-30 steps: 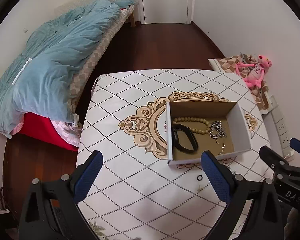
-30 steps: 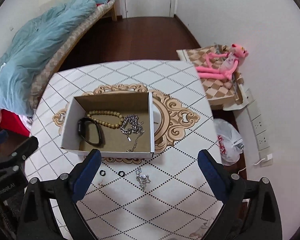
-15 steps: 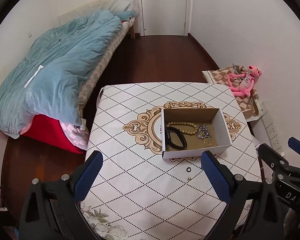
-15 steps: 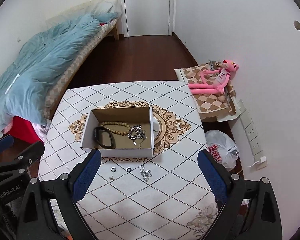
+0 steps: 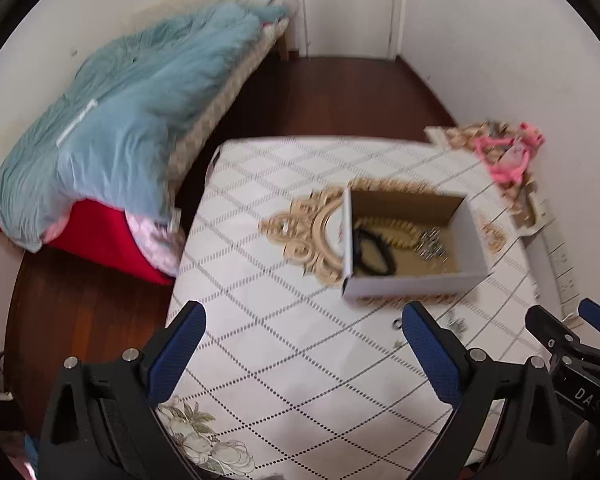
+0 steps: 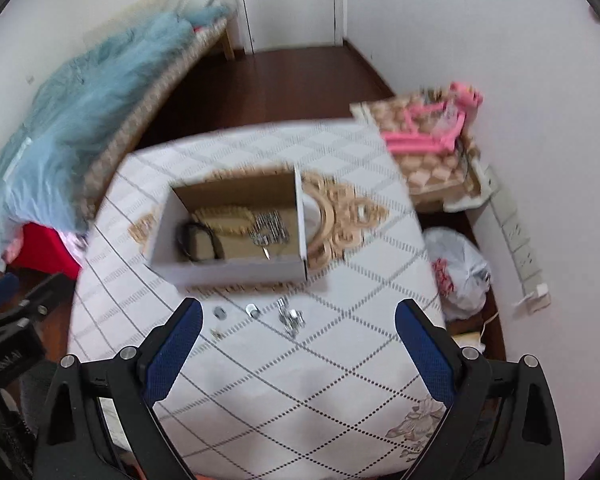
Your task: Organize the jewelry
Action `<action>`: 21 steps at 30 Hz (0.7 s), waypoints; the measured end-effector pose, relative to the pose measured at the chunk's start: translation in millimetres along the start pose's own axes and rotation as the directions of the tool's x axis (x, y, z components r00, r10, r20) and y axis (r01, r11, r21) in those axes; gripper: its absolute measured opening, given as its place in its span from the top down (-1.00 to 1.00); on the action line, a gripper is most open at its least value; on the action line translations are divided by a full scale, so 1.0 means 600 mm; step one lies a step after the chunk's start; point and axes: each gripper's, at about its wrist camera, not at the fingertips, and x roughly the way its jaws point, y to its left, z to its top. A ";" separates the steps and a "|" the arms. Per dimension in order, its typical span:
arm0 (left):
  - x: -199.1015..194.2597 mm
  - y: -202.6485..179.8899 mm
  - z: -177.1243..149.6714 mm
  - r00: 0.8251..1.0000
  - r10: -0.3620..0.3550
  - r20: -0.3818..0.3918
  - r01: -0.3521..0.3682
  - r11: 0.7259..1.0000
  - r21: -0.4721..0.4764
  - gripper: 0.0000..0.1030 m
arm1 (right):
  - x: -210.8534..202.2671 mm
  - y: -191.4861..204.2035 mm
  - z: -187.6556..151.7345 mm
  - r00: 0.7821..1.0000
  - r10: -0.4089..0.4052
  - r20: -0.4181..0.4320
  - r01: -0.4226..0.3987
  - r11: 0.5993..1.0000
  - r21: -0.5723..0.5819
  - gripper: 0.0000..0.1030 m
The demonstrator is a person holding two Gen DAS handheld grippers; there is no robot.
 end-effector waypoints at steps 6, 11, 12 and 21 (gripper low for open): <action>0.096 0.002 -0.047 0.994 0.061 -0.094 -0.061 0.998 0.006 -0.94 | 0.134 -0.030 -0.055 0.993 0.004 -0.118 0.001 0.999 0.041 -0.90; 0.160 -0.004 -0.084 0.979 0.079 -0.190 -0.076 0.997 0.021 -0.94 | 0.200 -0.023 -0.089 0.995 -0.008 -0.100 0.010 1.000 0.024 -0.70; 0.168 -0.005 -0.088 0.977 0.078 -0.200 -0.075 0.997 0.023 -0.94 | 0.207 -0.020 -0.090 0.996 -0.009 -0.088 0.010 1.000 0.018 -0.61; 0.188 -0.021 -0.092 0.975 0.073 -0.209 -0.066 0.997 0.040 -0.94 | 0.230 0.017 -0.094 0.999 -0.036 0.001 0.036 0.996 -0.087 0.66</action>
